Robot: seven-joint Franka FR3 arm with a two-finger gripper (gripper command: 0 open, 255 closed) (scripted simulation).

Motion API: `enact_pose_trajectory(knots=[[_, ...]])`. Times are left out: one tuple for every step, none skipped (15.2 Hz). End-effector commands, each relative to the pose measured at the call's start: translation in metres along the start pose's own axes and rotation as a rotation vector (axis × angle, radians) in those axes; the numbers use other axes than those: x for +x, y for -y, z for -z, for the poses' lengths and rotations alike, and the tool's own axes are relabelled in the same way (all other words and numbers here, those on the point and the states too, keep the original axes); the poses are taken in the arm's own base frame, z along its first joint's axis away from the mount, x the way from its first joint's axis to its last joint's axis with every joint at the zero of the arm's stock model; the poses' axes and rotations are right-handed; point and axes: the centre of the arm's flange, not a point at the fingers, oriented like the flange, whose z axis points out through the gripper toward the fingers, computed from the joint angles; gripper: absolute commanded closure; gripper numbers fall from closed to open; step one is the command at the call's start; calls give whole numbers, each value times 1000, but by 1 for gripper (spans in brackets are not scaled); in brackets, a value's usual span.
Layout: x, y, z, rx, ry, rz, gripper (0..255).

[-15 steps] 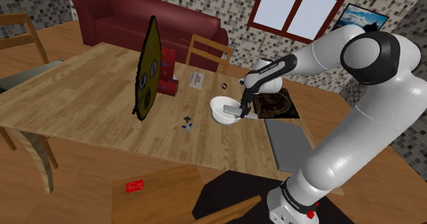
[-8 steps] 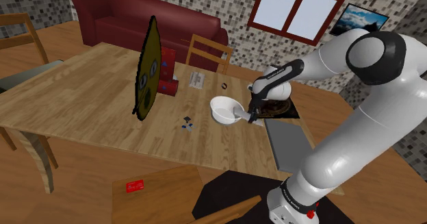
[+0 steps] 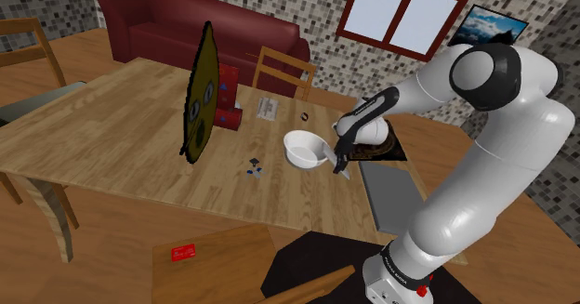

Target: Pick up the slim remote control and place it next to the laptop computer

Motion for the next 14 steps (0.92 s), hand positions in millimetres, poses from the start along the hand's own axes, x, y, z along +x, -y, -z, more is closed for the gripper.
enact_pose_trajectory(knots=[[-1, 1, -15, 8, 4, 1, 255], [-1, 1, -20, 8, 4, 1, 255], [-1, 1, -27, 8, 4, 1, 255], [-1, 1, -27, 8, 4, 1, 255], [-1, 1, -27, 8, 4, 1, 255], [-1, 1, -27, 8, 4, 1, 255], [-1, 1, -27, 8, 4, 1, 255], [-1, 1, -27, 8, 4, 1, 255], [-1, 1, -27, 8, 4, 1, 255], [-1, 1, -27, 8, 4, 1, 255], [-1, 1, -27, 8, 4, 1, 255], [-1, 2, -30, 8, 4, 1, 0], [-4, 3, -28, 8, 4, 1, 0], [-3, 0, -26, 8, 5, 1, 0]])
